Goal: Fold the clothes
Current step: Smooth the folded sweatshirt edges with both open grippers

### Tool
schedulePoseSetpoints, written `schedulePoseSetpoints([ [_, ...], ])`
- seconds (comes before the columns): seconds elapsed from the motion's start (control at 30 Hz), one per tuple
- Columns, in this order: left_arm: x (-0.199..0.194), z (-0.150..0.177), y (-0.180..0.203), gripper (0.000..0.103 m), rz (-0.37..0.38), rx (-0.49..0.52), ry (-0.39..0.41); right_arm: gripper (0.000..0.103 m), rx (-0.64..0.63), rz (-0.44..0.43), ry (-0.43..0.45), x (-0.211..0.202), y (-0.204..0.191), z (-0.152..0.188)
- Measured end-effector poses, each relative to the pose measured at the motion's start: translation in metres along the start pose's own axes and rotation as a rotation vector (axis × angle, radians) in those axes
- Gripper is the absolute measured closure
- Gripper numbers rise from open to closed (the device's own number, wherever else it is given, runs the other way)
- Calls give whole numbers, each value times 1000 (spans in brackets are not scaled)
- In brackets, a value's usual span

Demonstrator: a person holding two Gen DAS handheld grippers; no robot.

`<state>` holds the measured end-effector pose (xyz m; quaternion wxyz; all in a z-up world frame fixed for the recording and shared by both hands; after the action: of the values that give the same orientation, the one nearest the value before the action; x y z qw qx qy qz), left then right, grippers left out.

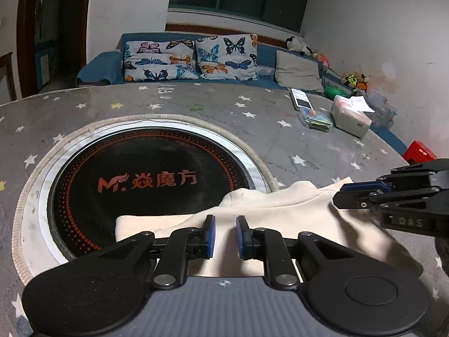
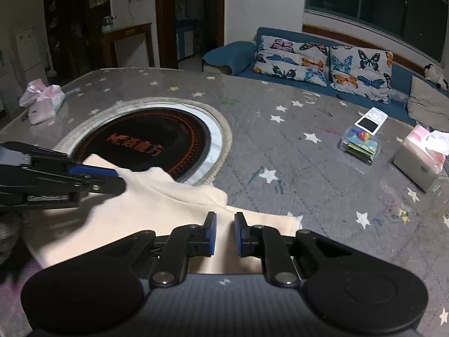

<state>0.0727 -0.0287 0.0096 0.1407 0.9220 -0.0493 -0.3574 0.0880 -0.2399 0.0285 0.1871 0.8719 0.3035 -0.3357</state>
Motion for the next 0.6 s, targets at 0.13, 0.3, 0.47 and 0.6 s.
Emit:
schedulePoseSetpoints([
  [0.13,-13,8,3,82,16,14,-4,90,-43,-39,10,-23,-14,6],
  [0.3,-39,26,14,82,59,58,1,90,-126,-97,11,-49,-47,20],
  [0.47,-65,51,26,82,98,119,10,90,-188,-120,30,-64,-77,30],
  [0.6,-69,69,29,82,93,154,11,90,-218,-115,15,-60,-90,37],
])
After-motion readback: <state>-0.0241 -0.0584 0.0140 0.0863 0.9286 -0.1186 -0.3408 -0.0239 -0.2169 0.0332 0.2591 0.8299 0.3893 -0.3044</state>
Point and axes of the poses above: each gripper's, at about its wrist camera, not at the fingertips, and x roughly the way its jaws point, y to its right, z to its underside, the point moved 2 cm from there along x, roughly the way its jaws point, and after that the axes turned 10 degrees about -x, right-handed, at the moved point
